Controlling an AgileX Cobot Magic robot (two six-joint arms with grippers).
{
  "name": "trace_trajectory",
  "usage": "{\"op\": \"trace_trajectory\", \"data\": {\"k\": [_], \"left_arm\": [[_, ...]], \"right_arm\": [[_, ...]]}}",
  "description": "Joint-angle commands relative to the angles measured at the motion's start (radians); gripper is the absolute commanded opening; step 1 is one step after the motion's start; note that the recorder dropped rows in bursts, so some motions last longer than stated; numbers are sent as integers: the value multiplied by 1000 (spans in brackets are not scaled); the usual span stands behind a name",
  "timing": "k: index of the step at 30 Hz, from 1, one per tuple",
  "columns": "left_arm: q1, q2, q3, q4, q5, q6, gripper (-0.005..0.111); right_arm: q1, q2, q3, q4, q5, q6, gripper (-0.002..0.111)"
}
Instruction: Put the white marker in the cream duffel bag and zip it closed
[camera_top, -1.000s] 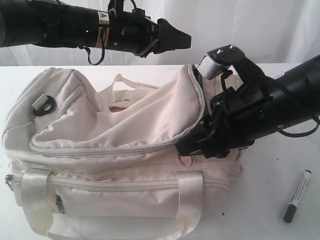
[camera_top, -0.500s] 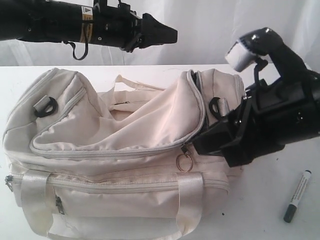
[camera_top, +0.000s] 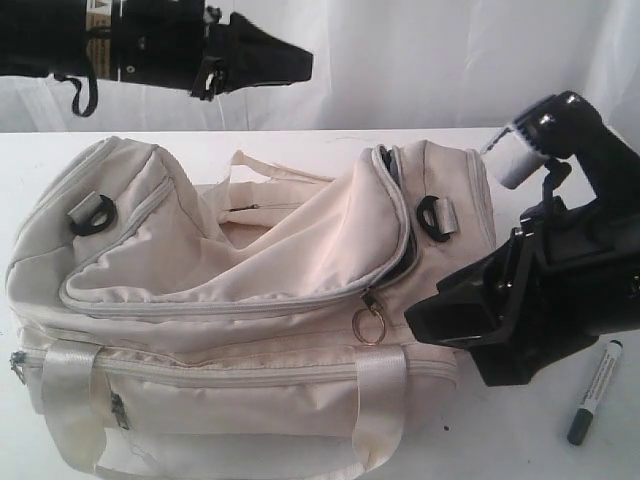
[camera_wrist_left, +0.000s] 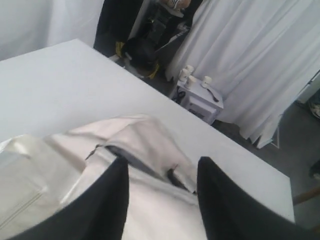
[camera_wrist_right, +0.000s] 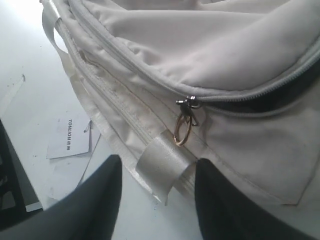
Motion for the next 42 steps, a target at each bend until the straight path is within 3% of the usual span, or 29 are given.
{"op": "trace_trajectory", "data": {"k": [1,8,16,28,42], "left_arm": [[41,-31,84,-3,81,53,48],[0,-31,167,-3,113,82,48],[-69,-31,222,-3,230,139,57],[-234,-29,222,-3,394,203,58],[-282,-29,222,-34,359,201,58]], "right_arm": [[3,-11,4,6,-8,5,44],[3,-11,4,7,-12,58,44],[3,-56,4,32,-22,72,44],[3,-117,69,22,-24,104,44],[3,-117,177,106,-102,91,44]]}}
